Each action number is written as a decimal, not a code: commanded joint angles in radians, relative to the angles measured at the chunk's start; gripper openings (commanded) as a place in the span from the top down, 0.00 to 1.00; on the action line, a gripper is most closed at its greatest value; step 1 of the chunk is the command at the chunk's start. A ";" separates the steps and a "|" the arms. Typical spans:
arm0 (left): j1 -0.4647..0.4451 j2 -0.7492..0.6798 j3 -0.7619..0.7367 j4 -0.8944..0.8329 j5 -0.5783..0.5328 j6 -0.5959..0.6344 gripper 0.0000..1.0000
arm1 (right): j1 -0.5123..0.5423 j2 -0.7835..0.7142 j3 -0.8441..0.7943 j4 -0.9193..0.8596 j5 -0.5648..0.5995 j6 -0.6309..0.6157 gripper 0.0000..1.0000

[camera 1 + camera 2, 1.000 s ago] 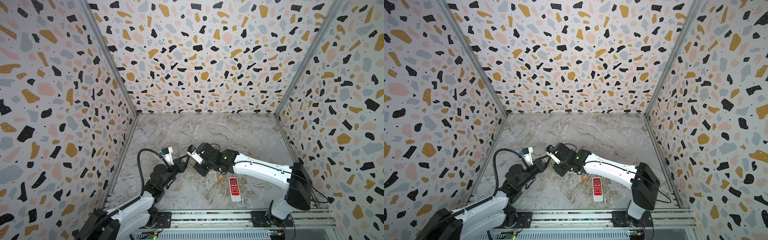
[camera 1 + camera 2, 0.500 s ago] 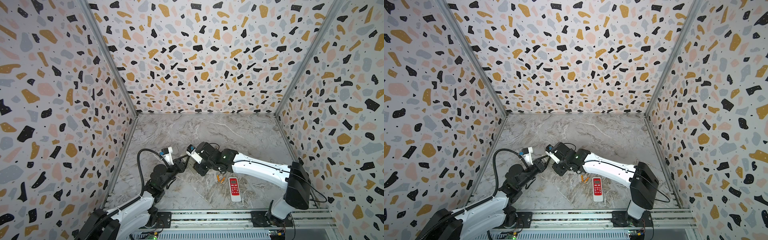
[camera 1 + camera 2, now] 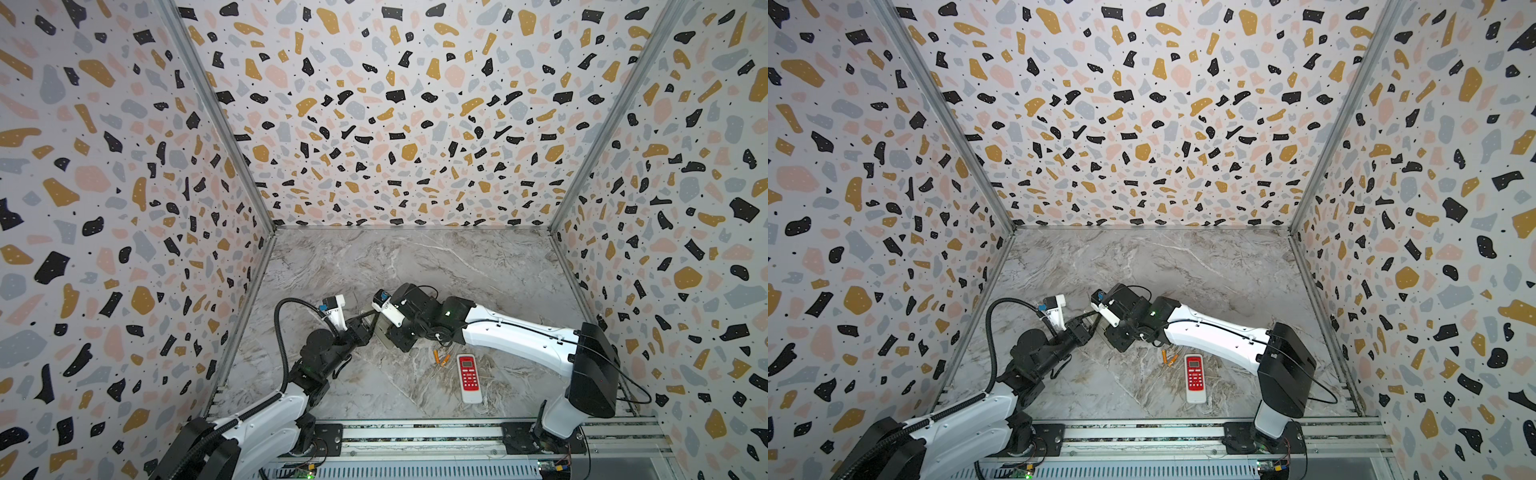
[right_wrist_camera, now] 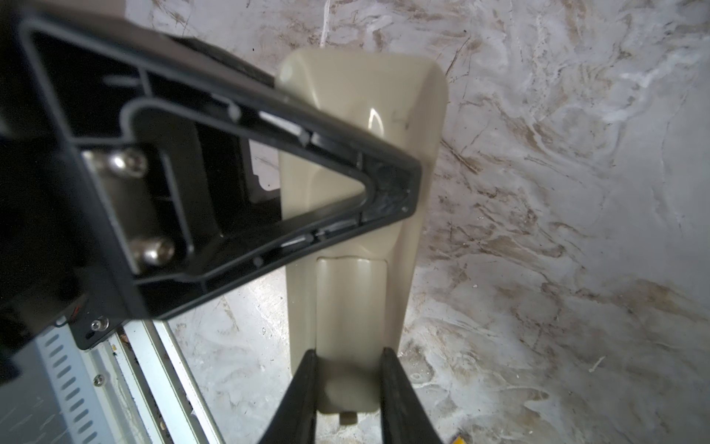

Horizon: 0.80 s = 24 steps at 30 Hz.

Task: Load the batteries into the remote control
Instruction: 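Lower the beige cover onto the remote's back and slide it into place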

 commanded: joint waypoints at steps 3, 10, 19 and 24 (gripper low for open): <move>-0.004 -0.008 -0.009 0.143 0.042 -0.029 1.00 | -0.003 0.015 0.054 -0.008 -0.003 0.003 0.83; -0.003 -0.005 -0.010 0.157 0.048 -0.035 1.00 | -0.001 0.020 0.063 -0.013 0.007 -0.001 0.79; -0.004 -0.004 -0.012 0.167 0.053 -0.046 1.00 | 0.004 0.020 0.071 -0.025 0.036 -0.006 0.66; -0.003 -0.004 -0.012 0.167 0.053 -0.048 1.00 | 0.009 0.010 0.070 -0.022 0.044 -0.006 0.57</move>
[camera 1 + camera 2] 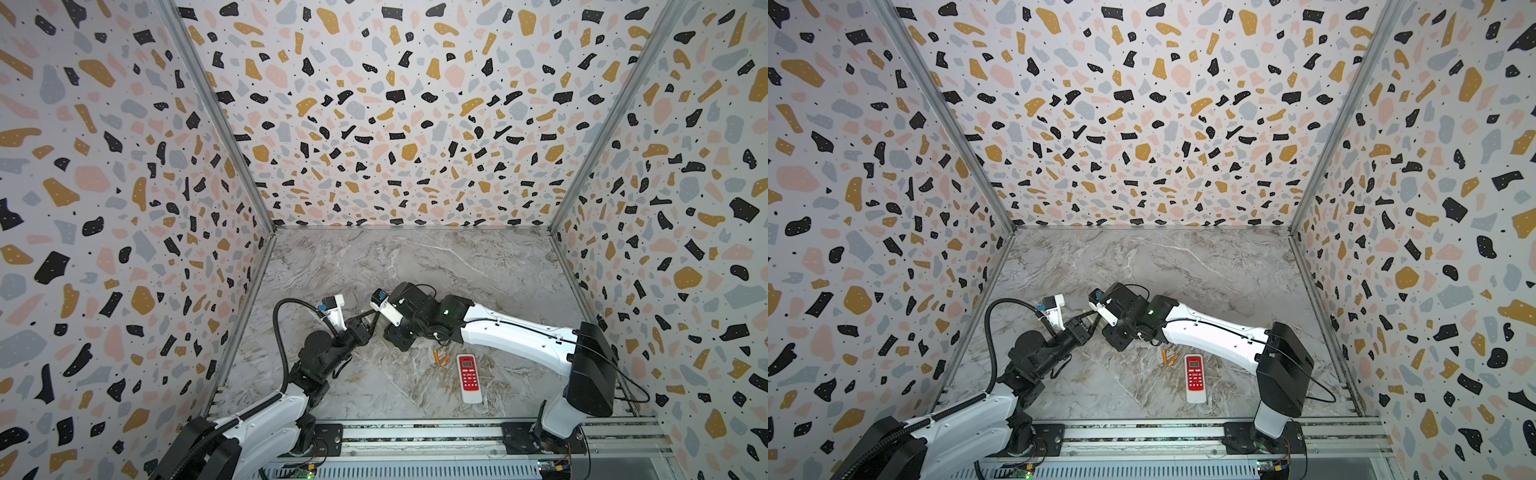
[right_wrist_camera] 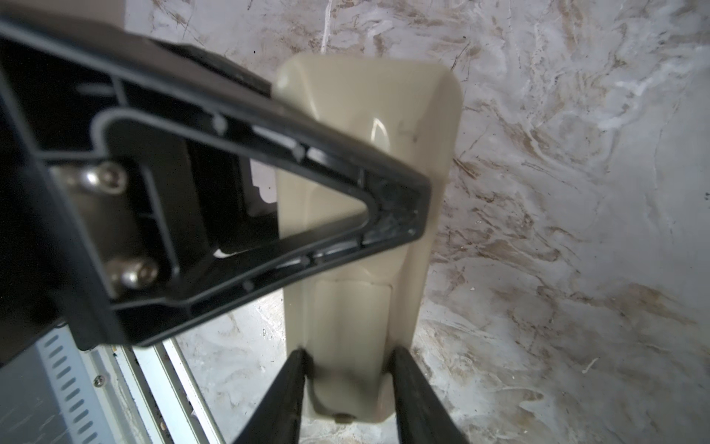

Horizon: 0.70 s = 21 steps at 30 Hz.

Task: Load the batteries into the remote control
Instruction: 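Lower the beige cover onto the remote's back and slide it into place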

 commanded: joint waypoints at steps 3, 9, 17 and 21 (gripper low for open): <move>-0.004 -0.007 -0.004 0.104 0.030 -0.007 1.00 | 0.006 -0.011 0.036 -0.001 0.027 -0.003 0.53; -0.004 -0.008 -0.005 0.095 0.030 -0.004 1.00 | 0.011 -0.036 0.033 -0.002 0.041 -0.001 0.41; -0.004 -0.013 -0.006 0.077 0.033 0.003 1.00 | 0.008 -0.113 -0.013 0.001 0.052 0.018 0.30; -0.004 -0.012 -0.006 0.073 0.032 0.006 1.00 | -0.005 -0.166 -0.070 0.028 0.036 0.034 0.31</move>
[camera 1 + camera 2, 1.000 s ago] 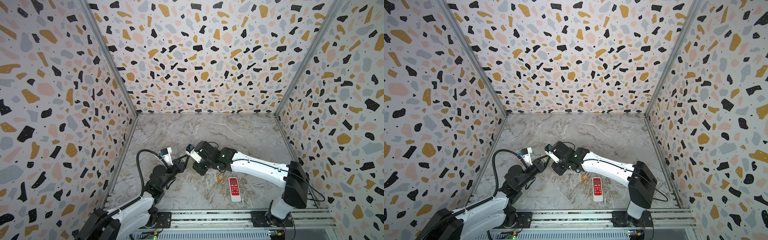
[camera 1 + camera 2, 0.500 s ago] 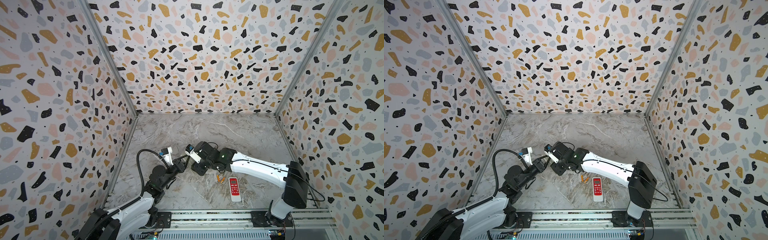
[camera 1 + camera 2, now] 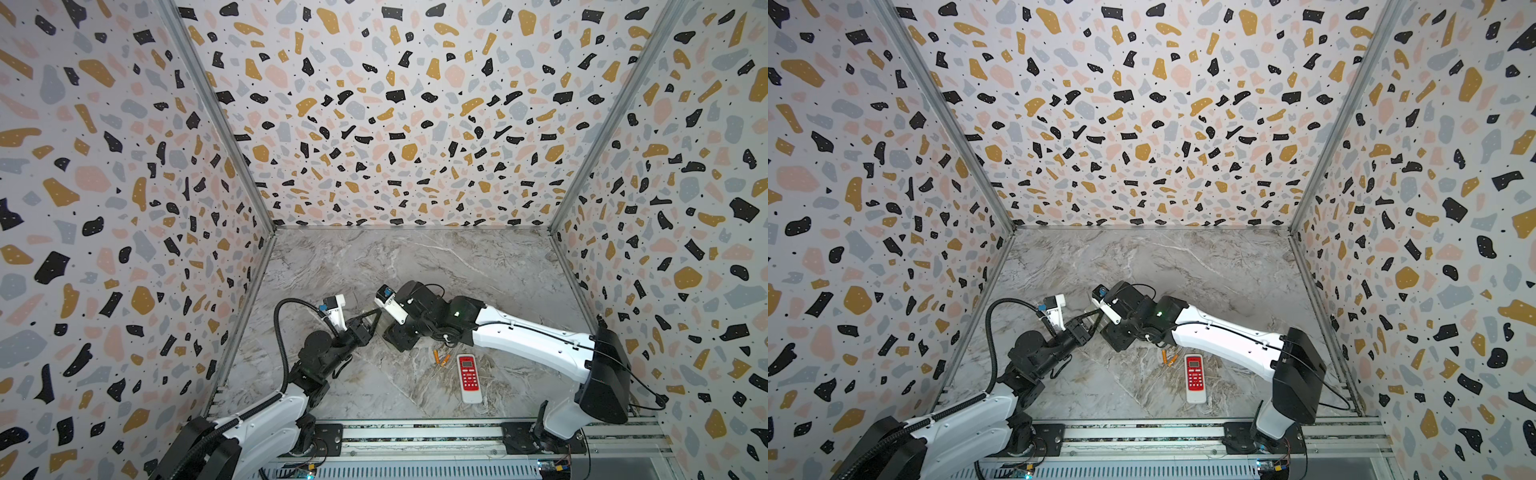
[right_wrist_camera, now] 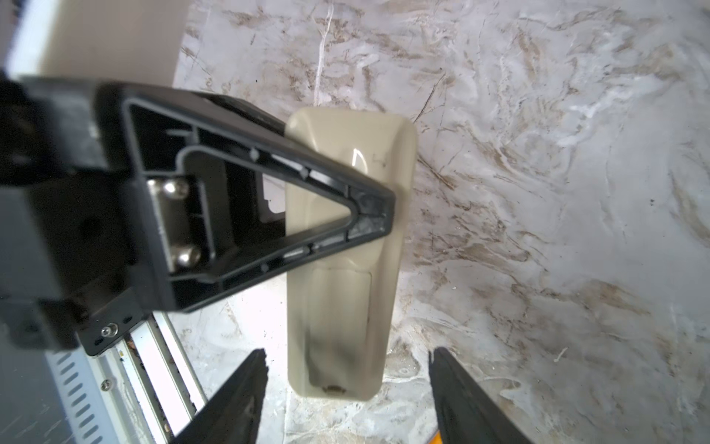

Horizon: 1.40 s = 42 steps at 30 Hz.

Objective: Load the batteries into the remote control

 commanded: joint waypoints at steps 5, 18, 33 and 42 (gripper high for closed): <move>-0.003 -0.011 -0.005 0.073 0.018 0.007 1.00 | -0.043 -0.074 -0.065 0.012 0.008 0.038 0.36; -0.003 -0.013 -0.001 0.073 0.030 0.003 1.00 | -0.061 -0.021 -0.065 0.058 -0.039 0.014 0.39; -0.004 -0.022 0.001 0.100 0.053 -0.021 1.00 | -0.067 0.038 -0.075 0.044 -0.019 0.009 0.44; -0.004 -0.041 0.034 0.112 0.088 -0.084 1.00 | -0.068 0.043 -0.076 0.074 -0.002 -0.007 0.45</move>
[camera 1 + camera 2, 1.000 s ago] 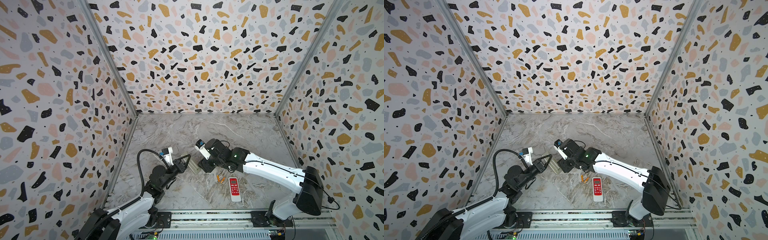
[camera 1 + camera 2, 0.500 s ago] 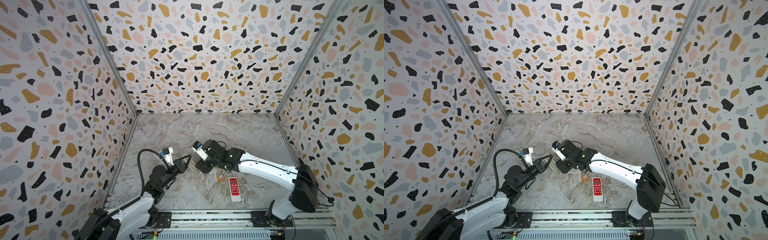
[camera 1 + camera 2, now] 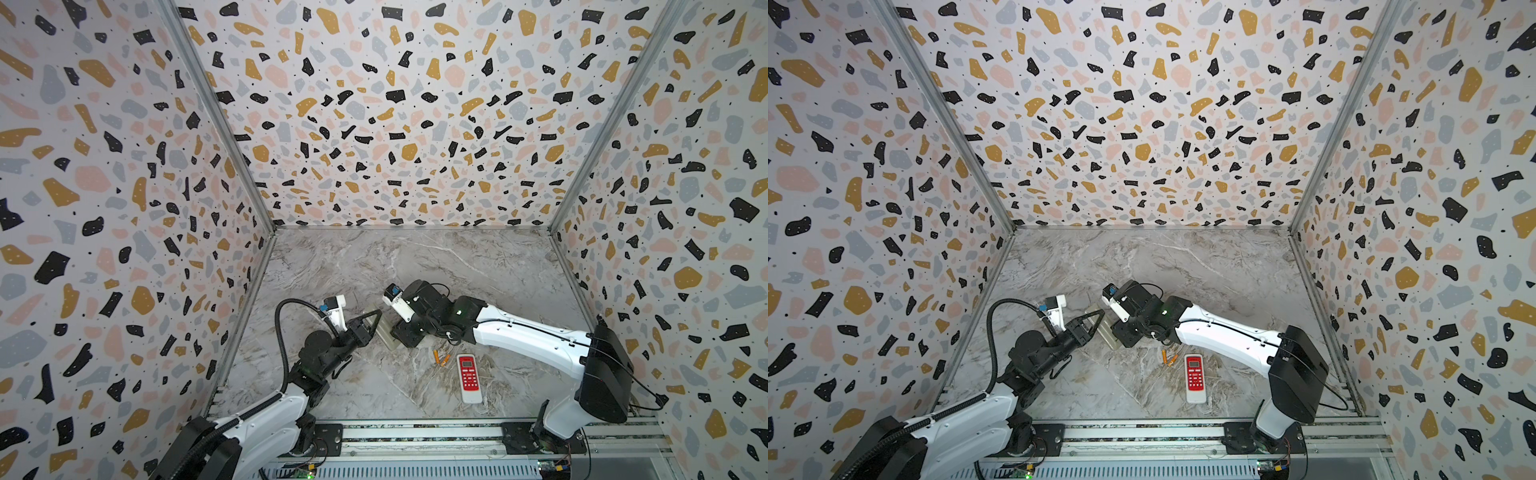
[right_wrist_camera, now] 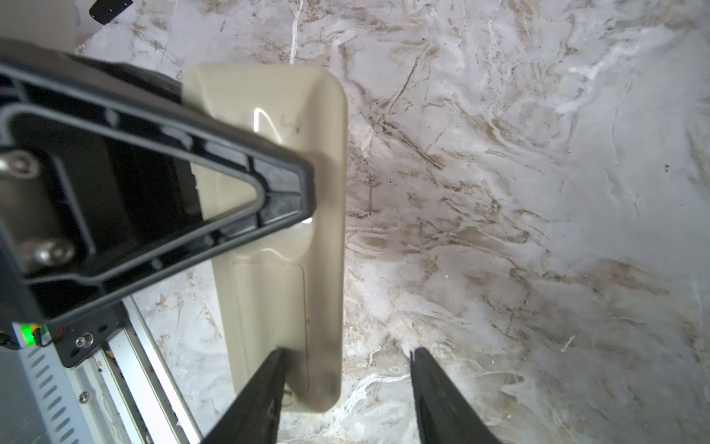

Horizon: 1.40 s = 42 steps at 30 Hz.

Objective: Load the batteries into the remote control

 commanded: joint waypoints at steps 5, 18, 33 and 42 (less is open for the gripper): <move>-0.005 -0.068 0.055 0.020 0.035 -0.006 1.00 | 0.017 -0.016 -0.002 0.024 0.047 -0.029 0.38; -0.003 0.028 0.097 -0.043 -0.009 -0.018 1.00 | 0.049 -0.121 -0.130 0.209 0.016 0.004 0.09; -0.003 0.015 0.096 -0.062 -0.023 -0.024 1.00 | 0.041 -0.031 -0.150 0.282 0.005 -0.005 0.08; -0.003 0.019 0.096 -0.045 -0.016 -0.030 1.00 | 0.030 -0.026 -0.187 0.308 -0.019 0.002 0.31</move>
